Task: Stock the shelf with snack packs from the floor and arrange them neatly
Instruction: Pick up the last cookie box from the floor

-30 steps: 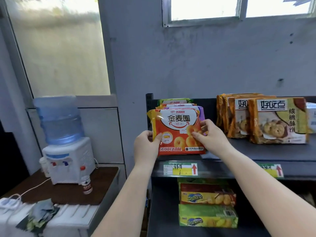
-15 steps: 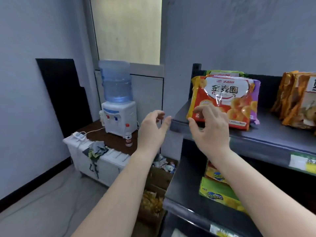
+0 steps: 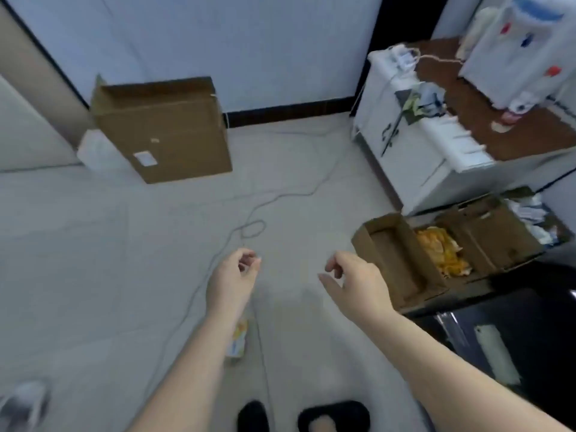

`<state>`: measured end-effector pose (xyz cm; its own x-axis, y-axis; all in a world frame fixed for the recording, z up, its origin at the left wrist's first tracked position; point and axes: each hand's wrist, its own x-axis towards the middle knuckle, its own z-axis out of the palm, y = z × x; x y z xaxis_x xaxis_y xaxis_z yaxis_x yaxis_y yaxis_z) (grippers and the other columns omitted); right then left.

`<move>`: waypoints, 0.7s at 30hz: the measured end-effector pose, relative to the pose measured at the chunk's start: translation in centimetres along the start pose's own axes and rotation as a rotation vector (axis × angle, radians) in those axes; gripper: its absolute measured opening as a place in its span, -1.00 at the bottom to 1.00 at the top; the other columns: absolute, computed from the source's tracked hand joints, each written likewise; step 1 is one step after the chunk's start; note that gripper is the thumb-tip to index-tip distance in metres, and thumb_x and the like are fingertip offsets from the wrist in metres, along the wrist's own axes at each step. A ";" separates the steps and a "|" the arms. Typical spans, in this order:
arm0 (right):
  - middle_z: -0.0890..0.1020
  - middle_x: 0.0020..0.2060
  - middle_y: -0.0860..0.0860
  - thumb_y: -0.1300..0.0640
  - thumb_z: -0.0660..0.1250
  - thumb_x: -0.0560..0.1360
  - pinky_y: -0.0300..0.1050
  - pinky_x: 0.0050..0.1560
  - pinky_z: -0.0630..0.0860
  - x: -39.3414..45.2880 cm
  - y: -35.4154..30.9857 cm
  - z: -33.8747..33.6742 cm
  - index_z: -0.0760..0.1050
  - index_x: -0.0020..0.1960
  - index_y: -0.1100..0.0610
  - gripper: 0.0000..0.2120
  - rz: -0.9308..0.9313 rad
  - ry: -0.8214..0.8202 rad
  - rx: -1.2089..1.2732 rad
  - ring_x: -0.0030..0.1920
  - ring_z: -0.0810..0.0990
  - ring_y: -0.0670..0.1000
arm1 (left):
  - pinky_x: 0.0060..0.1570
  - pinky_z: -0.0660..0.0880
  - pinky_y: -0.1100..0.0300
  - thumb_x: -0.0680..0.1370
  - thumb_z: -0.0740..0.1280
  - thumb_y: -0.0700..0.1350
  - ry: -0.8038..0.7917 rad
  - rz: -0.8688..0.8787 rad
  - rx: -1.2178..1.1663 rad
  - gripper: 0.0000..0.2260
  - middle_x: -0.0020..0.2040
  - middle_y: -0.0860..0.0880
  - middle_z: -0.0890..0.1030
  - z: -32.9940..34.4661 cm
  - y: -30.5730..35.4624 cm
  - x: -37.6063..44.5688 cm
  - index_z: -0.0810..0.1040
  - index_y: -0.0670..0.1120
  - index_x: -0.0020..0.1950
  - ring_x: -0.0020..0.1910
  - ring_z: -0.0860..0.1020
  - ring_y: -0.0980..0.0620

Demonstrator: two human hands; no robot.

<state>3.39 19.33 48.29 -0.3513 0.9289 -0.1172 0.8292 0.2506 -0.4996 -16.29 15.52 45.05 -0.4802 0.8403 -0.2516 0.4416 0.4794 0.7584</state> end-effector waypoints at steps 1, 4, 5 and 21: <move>0.44 -0.28 -0.08 0.03 0.31 0.48 -0.14 -0.23 0.27 0.1 -0.5 4.2 0.48 -0.08 0.10 -0.87 0.019 -0.087 0.046 -0.25 0.42 -0.02 | -0.07 0.47 0.12 0.49 0.35 -0.13 0.018 -0.086 0.022 -0.84 -0.09 -0.18 0.67 -0.7 -4.4 -0.3 0.60 -0.17 0.02 -0.07 0.62 -0.13; 0.42 -0.30 -0.11 0.01 0.29 0.49 -0.16 -0.21 0.31 0.0 -1.0 16.3 0.38 -0.13 0.02 -0.88 0.121 -0.296 0.109 -0.22 0.44 -0.02 | -0.08 0.44 0.15 0.50 0.33 -0.09 0.017 -0.295 0.092 -0.86 -0.12 -0.07 0.64 -1.3 -16.1 -1.9 0.60 -0.08 0.01 -0.09 0.59 -0.09; 0.43 -0.29 -0.10 0.00 0.28 0.49 -0.18 -0.20 0.32 0.0 -0.8 20.1 0.37 -0.13 0.00 -0.88 0.148 -0.353 0.109 -0.21 0.45 -0.02 | -0.10 0.45 0.16 0.50 0.33 -0.08 0.000 -0.338 0.111 -0.90 -0.15 -0.03 0.61 -0.8 -19.7 -2.3 0.59 -0.03 -0.02 -0.13 0.57 -0.05; 0.21 0.44 0.07 0.04 0.33 0.46 0.04 0.24 0.38 11.0 12.1 68.7 0.07 0.47 0.13 -0.30 0.046 -0.723 -0.174 0.38 0.28 0.14 | 0.11 0.44 0.14 0.53 0.27 -0.12 -0.036 -1.085 -0.361 -0.60 0.24 -0.19 0.52 25.7 -59.4 4.7 0.37 -0.24 0.34 0.20 0.50 -0.14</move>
<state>-20.32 13.82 -18.06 -0.4627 0.5434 -0.7004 0.8860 0.3110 -0.3440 -25.36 -2.49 -16.62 -0.4508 0.0369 -0.8918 -0.4392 0.8607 0.2576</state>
